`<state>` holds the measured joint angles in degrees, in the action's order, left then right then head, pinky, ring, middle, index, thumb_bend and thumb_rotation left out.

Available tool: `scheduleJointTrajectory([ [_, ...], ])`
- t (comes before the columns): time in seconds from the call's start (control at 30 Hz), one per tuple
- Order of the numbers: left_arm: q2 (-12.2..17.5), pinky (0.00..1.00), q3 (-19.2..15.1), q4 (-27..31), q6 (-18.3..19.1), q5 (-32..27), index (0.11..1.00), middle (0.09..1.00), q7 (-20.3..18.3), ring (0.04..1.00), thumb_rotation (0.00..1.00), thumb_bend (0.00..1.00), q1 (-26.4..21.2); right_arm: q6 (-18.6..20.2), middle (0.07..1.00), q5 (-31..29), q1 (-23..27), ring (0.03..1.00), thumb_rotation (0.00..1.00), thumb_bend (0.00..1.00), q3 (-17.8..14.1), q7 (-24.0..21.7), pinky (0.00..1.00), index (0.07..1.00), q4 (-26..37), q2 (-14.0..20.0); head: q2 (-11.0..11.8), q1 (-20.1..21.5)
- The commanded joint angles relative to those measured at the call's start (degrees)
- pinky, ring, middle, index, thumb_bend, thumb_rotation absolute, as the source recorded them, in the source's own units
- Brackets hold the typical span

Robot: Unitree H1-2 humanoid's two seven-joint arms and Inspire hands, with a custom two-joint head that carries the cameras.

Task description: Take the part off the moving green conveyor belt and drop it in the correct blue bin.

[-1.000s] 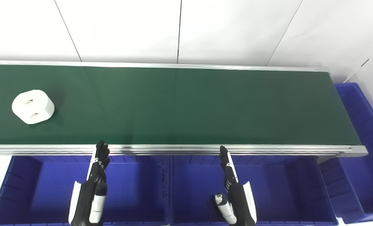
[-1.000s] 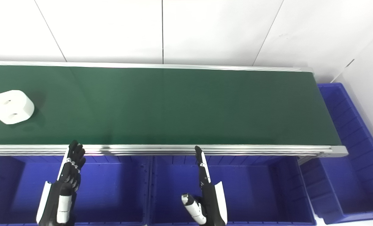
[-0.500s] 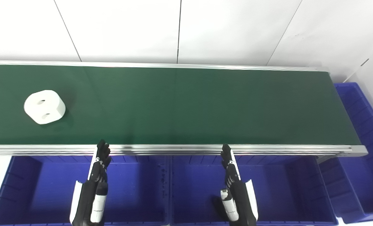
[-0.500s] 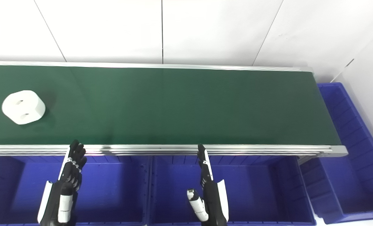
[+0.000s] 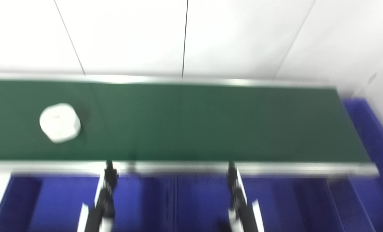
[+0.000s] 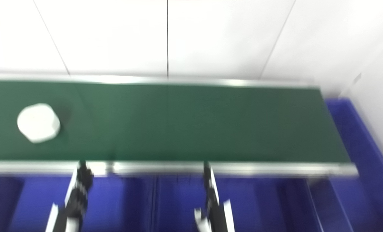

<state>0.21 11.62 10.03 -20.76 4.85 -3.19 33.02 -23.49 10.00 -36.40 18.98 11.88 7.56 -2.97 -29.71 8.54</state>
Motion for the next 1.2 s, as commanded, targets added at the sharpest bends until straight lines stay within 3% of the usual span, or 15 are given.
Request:
scheduleJointTrajectory([
  [0.0,-1.2,0.95,0.76,-0.07,-3.67,1.54,1.0,0.991,0.8,0.968,1.0,0.78,-0.16,-3.39,1.0,-1.05,0.45,1.0,0.98,0.85,0.59,-0.33,1.0,1.0,0.15,-0.33,0.18,-0.76],
  [0.1,-2.4,0.92,1.52,-1.8,-5.11,3.2,1.0,0.981,1.62,0.956,1.0,0.76,-0.53,-3.42,1.0,-2.21,0.88,1.0,0.97,0.82,-0.29,-0.62,1.0,1.0,-0.34,1.09,1.16,-5.24],
  [0.2,-2.9,0.91,2.15,-2.8,-5.67,3.72,1.0,0.978,1.95,0.942,1.0,0.7,-0.86,-3.43,1.0,-3.34,1.14,1.0,0.96,0.77,-0.75,-0.9,1.0,1.0,-0.6,1.89,1.26,-6.46],
  [0.4,-3.86,0.87,3.36,-3.62,-5.54,5.1,0.996,0.965,3.04,0.917,1.0,0.7,-1.01,-3.42,1.0,-5.42,1.14,1.0,0.95,0.78,-1.73,-1.95,1.0,1.0,-0.35,2.79,1.48,-9.98],
  [0.47,-4.33,0.85,3.78,-3.91,-5.76,6.45,0.991,0.956,3.73,0.905,1.0,0.7,-1.12,-3.42,1.0,-6.16,1.31,1.0,0.96,0.79,-2.36,-2.49,1.0,1.0,-0.35,3.17,0.78,-13.17],
  [0.67,-5.16,0.79,5.18,-4.42,-6.01,9.45,0.964,0.946,5.83,0.885,1.0,0.63,-1.43,-3.4,1.0,-8.18,1.29,1.0,0.96,0.86,-4.06,-4.54,1.0,1.0,0.48,3.78,-0.66,-17.17],
  [0.73,-5.34,0.73,5.57,-4.4,-6.04,10.24,0.946,0.933,6.51,0.87,1.0,0.57,-1.51,-3.36,1.0,-8.58,1.19,1.0,0.96,0.84,-4.55,-5.13,1.0,1.0,0.73,3.83,-1.12,-17.68],
  [0.87,-5.7,0.69,5.93,-4.05,-5.83,10.95,0.926,0.914,7.14,0.856,1.0,0.54,-1.64,-2.84,1.0,-8.55,1.02,1.0,0.97,0.86,-5.37,-6.02,1.0,1.0,1.38,3.57,-2.61,-18.1],
  [1.0,-5.46,0.68,6.37,-3.59,-6.0,10.2,0.927,0.908,8.06,0.85,1.0,0.55,-1.99,-2.41,1.0,-7.99,1.03,1.0,0.97,0.86,-5.8,-6.42,1.0,1.0,1.97,2.91,-3.99,-17.83],
  [1.1,-4.18,0.67,7.52,-1.71,-6.16,9.39,0.902,0.859,11.28,0.816,0.94,0.63,-2.51,-2.71,1.0,-7.66,1.28,1.0,0.98,0.83,-5.79,-6.63,1.0,1.0,1.78,2.35,-4.24,-18.34],
  [1.17,-2.52,0.6,8.06,1.4,-6.17,10.6,0.823,0.777,14.54,0.734,0.76,0.74,-2.75,-2.83,1.0,-7.31,1.42,1.0,1.0,0.82,-5.66,-6.79,1.0,1.0,1.58,1.81,-4.43,-18.42],
])
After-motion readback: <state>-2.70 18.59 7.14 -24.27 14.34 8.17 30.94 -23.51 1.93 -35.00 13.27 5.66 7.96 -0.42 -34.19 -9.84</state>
